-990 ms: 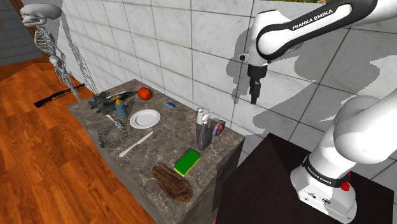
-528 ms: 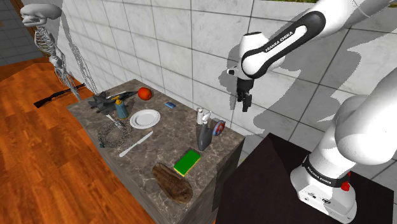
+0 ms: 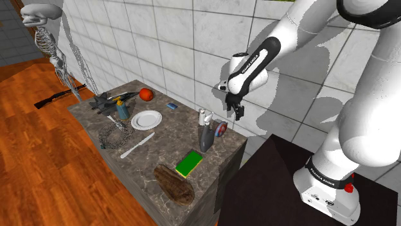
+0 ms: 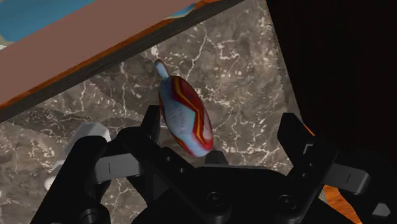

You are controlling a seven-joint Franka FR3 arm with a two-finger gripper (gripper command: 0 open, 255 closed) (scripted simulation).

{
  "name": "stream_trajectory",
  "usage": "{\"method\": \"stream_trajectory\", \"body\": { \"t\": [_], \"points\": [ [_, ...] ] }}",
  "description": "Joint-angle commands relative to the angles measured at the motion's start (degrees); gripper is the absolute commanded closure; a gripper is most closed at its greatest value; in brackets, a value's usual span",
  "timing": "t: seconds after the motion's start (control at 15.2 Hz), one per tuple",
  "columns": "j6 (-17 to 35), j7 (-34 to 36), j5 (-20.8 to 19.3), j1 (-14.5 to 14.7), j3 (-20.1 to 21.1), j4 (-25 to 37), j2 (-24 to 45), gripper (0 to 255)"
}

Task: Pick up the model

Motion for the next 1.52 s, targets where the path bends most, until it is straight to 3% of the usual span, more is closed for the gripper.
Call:
{"method": "stream_trajectory", "body": {
  "t": [0.0, 0.26, 0.86, 0.92, 1.45],
  "points": [
    [3.7, -5.4, 2.3, -0.6, 1.6, 2.4, 5.5, 0],
    [8.6, -12.7, 3.8, -2.7, 5.3, 7.0, 13.8, 0],
    [13.3, -13.8, 5.5, -4.4, 7.4, 8.7, 20.1, 0],
    [13.4, -13.8, 5.5, -4.4, 7.4, 8.5, 20.0, 255],
    [13.2, -13.8, 5.5, -4.4, 7.4, 8.5, 19.9, 255]
  ]
}}
